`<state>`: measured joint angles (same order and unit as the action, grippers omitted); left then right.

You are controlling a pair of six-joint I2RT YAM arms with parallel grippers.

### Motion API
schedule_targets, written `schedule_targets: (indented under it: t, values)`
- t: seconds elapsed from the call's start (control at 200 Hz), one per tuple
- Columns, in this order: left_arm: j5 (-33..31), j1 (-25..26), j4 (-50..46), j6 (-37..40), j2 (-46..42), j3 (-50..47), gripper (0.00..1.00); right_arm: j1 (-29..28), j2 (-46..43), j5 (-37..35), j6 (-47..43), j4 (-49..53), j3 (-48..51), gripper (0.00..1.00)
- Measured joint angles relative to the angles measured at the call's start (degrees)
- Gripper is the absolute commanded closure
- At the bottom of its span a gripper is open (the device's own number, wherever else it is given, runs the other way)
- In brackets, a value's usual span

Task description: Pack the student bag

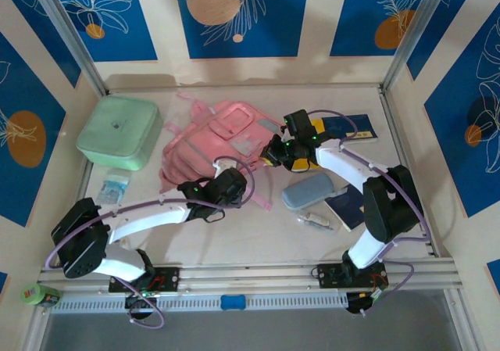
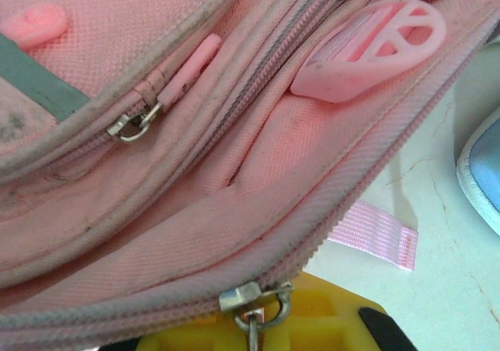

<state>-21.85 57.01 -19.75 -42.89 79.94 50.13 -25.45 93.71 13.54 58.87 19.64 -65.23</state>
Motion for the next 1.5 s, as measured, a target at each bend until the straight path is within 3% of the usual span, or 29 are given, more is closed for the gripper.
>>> schedule_targets:
  t: [0.295, 0.4, 0.53, 0.605, 0.94, 1.111, 1.271, 1.501]
  values:
    - [2.6, -0.3, -1.2, 4.5, -0.3, 0.1, 1.00, 3.1, 3.5, 3.0, -2.9, 1.5, -3.6, 1.00]
    - [3.9, -0.5, -1.2, 4.5, -0.3, 0.1, 1.00, 3.5, 4.9, 4.1, -4.4, 1.7, -4.9, 0.87]
    - [5.4, -0.5, -1.8, 4.4, -0.2, 0.1, 1.00, 3.6, 5.0, 5.3, -6.3, 1.5, -4.9, 0.60]
    - [5.8, -0.5, -2.1, 4.3, 0.3, 0.4, 1.00, 3.5, 4.0, 6.1, -6.4, 0.4, -3.3, 0.49]
    - [6.8, -0.5, -3.4, 4.4, 2.0, 2.8, 1.00, -0.8, -10.7, 9.4, -0.9, -3.1, 14.3, 0.31]
    - [6.8, -0.5, -3.4, 4.4, 2.0, 3.0, 1.00, -4.4, -10.6, 9.1, 6.6, -10.1, 17.9, 0.31]
    - [6.9, -0.5, -3.4, 4.4, 2.0, 3.0, 1.00, -5.7, -4.9, 7.6, 10.5, -14.3, 14.5, 0.38]
    - [6.9, -0.5, -3.4, 4.5, 2.0, 3.0, 1.00, -6.1, -1.4, 4.8, 11.5, -17.4, 12.8, 0.77]
